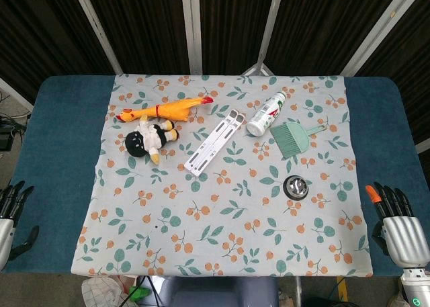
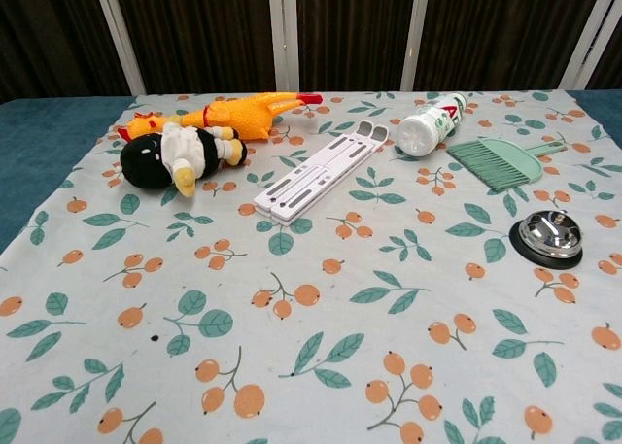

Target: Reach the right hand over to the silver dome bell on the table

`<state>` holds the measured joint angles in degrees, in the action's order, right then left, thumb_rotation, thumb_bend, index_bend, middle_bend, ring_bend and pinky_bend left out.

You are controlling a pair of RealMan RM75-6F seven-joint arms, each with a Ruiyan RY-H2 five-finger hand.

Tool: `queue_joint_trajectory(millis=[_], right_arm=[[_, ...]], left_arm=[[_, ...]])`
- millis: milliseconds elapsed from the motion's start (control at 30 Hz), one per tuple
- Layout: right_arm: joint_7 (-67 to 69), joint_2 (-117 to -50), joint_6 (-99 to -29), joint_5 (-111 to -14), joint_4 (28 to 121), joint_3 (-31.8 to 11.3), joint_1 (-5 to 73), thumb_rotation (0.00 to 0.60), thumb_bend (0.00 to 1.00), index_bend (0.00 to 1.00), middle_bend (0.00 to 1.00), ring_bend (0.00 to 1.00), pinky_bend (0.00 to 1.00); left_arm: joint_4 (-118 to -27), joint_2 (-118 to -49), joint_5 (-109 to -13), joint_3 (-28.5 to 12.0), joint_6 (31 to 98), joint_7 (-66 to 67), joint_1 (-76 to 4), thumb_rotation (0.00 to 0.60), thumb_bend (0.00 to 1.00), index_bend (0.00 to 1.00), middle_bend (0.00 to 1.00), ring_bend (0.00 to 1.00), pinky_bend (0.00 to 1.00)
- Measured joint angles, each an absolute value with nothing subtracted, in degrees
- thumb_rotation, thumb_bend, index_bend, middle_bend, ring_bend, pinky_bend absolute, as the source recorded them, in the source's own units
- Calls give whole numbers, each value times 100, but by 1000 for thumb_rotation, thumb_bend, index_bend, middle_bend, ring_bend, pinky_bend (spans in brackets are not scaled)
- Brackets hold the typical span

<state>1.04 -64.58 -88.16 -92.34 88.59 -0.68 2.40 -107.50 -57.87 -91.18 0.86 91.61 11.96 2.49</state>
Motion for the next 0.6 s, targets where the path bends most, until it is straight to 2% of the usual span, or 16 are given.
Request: queue_joint_trajectory(millis=[600], right_arm=[[92,-6449,-8831,-9239,8863,-48,218,600,1000,0,0,0,0]], left_arm=[[-10739,-5825,-9170,102,9085,1261,212,600,525,95,0,0,0]])
